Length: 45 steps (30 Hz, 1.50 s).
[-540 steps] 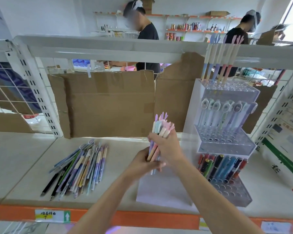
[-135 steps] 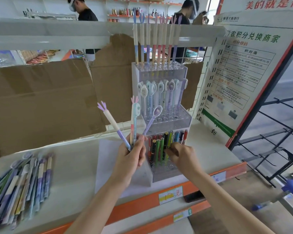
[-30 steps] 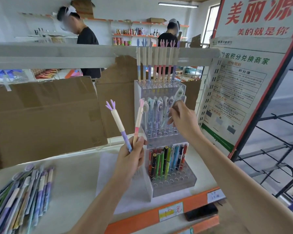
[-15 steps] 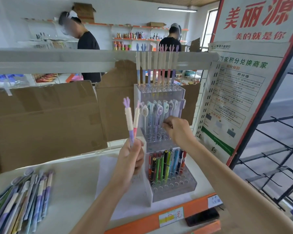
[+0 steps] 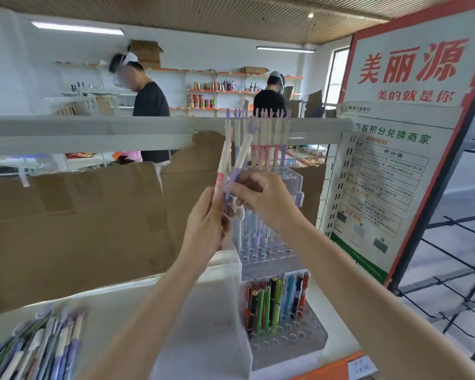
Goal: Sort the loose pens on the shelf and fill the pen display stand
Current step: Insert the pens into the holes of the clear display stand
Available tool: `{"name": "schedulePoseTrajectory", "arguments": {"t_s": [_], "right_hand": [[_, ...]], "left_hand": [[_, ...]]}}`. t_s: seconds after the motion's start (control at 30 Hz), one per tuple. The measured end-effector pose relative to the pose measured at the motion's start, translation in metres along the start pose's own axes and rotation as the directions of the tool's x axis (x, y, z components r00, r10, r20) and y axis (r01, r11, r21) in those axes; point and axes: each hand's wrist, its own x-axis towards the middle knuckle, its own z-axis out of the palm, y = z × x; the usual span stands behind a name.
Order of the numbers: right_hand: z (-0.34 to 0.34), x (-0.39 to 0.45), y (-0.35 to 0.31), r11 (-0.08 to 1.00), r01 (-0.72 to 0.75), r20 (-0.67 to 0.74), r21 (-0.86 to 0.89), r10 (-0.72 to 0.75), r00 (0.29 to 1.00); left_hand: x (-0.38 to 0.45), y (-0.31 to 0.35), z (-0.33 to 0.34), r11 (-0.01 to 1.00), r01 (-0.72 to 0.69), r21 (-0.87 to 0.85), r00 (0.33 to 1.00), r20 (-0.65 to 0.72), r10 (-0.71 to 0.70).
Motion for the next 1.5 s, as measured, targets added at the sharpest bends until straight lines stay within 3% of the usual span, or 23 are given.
{"name": "schedulePoseTrajectory", "arguments": {"t_s": [0.1, 0.2, 0.33, 0.63, 0.8, 0.97, 1.07, 1.17, 1.27, 1.33, 1.4, 1.5], "right_hand": [[-0.009, 0.035, -0.002, 0.999, 0.025, -0.180, 0.036, -0.019, 0.984], [-0.017, 0.064, 0.003, 0.993, 0.044, -0.276, -0.106, -0.072, 0.959], [-0.013, 0.083, 0.013, 0.965, 0.015, -0.255, -0.263, -0.085, 0.963], [0.001, 0.090, 0.013, 0.920, -0.036, -0.179, -0.391, -0.038, 0.983], [0.008, 0.084, 0.021, 0.800, -0.128, -0.148, -0.587, 0.050, 0.988], [0.008, 0.084, 0.020, 0.742, -0.140, -0.097, -0.655, 0.102, 0.990], [0.004, 0.081, 0.021, 0.805, -0.119, -0.110, -0.581, 0.068, 0.992], [-0.001, 0.067, 0.019, 0.926, -0.013, -0.086, -0.376, -0.021, 0.996], [-0.002, 0.046, 0.010, 0.995, 0.041, 0.136, -0.088, -0.029, 0.990], [-0.002, 0.038, 0.008, 1.000, 0.026, 0.233, -0.011, -0.023, 0.972], [-0.005, 0.039, 0.007, 1.000, 0.011, 0.195, 0.015, -0.014, 0.981], [-0.015, 0.048, 0.002, 0.996, 0.024, -0.032, 0.082, -0.021, 0.999]], "left_hand": [[0.014, 0.002, -0.012, 1.000, 0.009, 0.014, 0.989, -0.145, -0.007], [0.017, -0.001, -0.023, 0.999, 0.036, -0.016, 0.985, -0.168, -0.038], [0.015, -0.005, -0.031, 0.998, 0.064, -0.008, 0.984, -0.164, -0.064], [0.018, -0.003, -0.032, 0.998, 0.060, -0.013, 0.989, -0.138, -0.061], [0.020, -0.005, -0.030, 0.998, 0.057, -0.014, 0.990, -0.125, -0.058], [0.023, -0.007, -0.027, 0.999, 0.053, -0.005, 0.992, -0.115, -0.053], [0.024, -0.005, -0.025, 1.000, 0.027, -0.011, 0.996, -0.090, -0.028], [0.025, -0.004, -0.022, 1.000, -0.002, -0.003, 0.998, -0.058, 0.001], [0.029, -0.004, -0.014, 0.997, -0.031, 0.069, 0.999, -0.023, 0.033], [0.032, -0.006, -0.008, 0.991, -0.038, 0.132, 0.999, 0.013, 0.037], [0.034, -0.010, -0.006, 0.982, -0.018, 0.188, 1.000, 0.025, 0.014], [0.031, -0.019, -0.013, 0.950, -0.024, 0.312, 1.000, 0.009, 0.022]]}}
